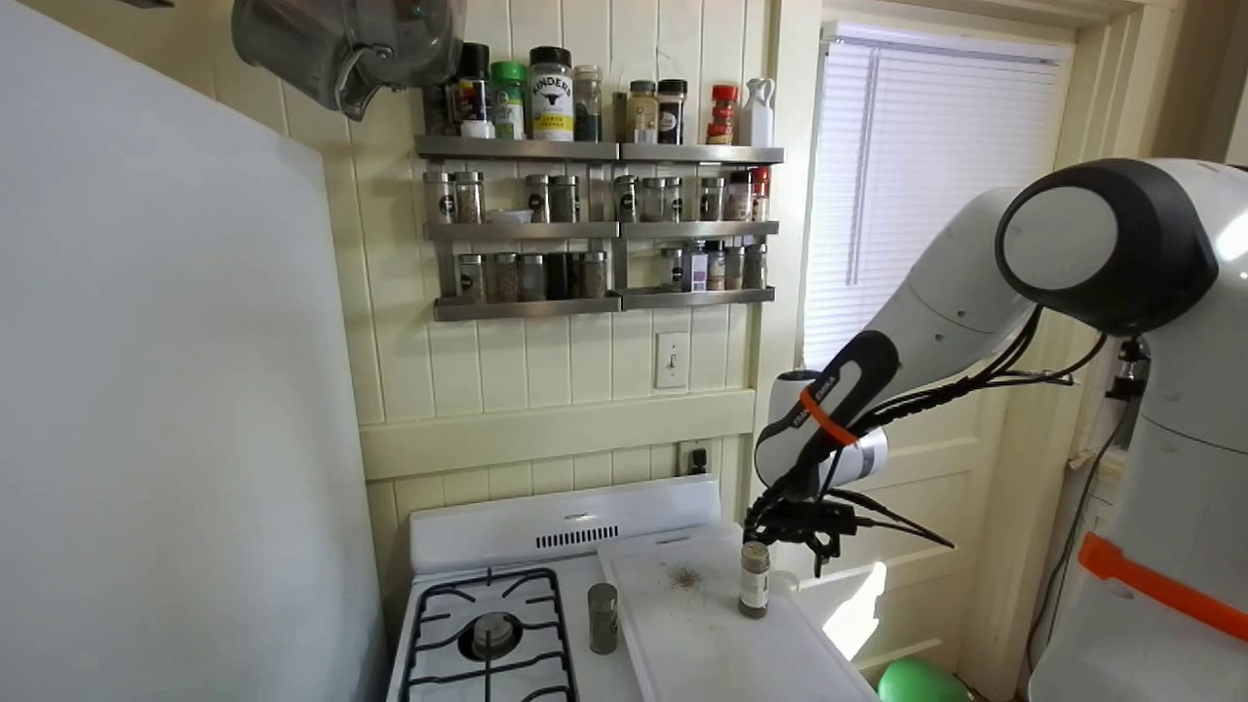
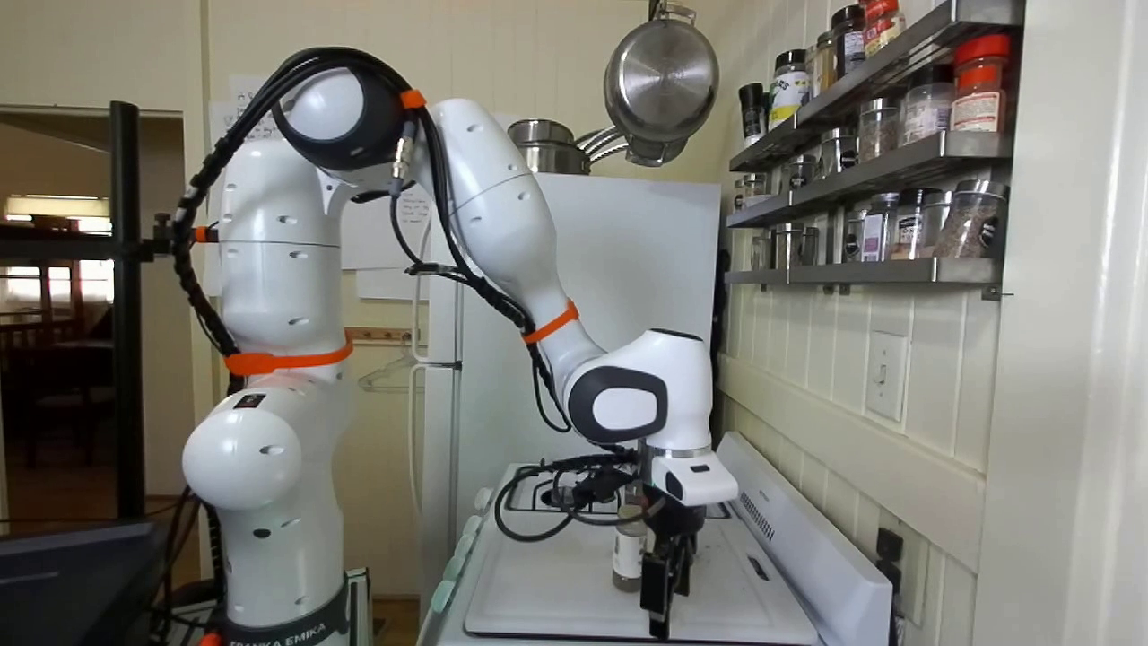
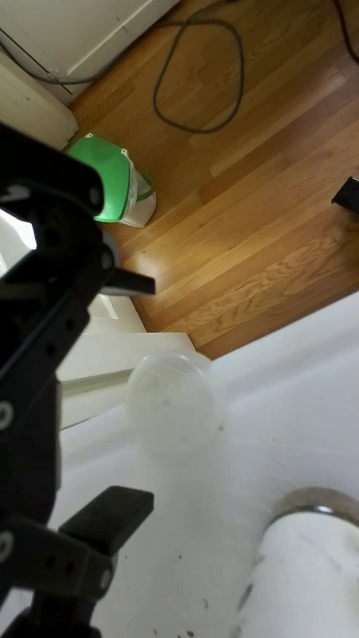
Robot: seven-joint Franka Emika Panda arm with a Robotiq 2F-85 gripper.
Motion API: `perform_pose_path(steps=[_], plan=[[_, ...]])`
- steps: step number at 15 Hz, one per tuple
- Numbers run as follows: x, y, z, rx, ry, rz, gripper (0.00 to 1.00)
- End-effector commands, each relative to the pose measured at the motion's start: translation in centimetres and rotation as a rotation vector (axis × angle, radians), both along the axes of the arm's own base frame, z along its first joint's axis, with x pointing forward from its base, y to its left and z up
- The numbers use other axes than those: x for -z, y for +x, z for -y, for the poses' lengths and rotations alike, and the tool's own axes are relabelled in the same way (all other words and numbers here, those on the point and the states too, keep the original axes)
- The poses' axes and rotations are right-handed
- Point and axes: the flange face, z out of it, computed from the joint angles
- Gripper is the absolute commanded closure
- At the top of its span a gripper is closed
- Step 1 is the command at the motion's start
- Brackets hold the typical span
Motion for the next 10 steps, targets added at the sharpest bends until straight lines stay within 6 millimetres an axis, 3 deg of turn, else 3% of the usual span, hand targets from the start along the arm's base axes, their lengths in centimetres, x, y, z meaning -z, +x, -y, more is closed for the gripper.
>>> perform_pose_path(steps=[1,2,4,5,6,7,8,10], plan=[[0.33,0.44,-0.35,0.009,0.020,-0.019,0.14],[0.43,0.58,-0.46,0.004,0.022,-0.018,0.21],[0.73,0.84,-0.74,-0.005,0.033,-0.020,0.47],[0.84,0.95,-0.90,-0.006,0.035,-0.024,0.47],[0.95,1.06,-1.06,-0.009,0.036,-0.026,0.54],[1.01,1.12,-1.09,-0.005,0.037,-0.027,0.70],[0.94,1.21,-1.03,0.001,0.034,-0.024,0.76],[0.80,1.23,-0.92,0.005,0.031,-0.020,0.76]])
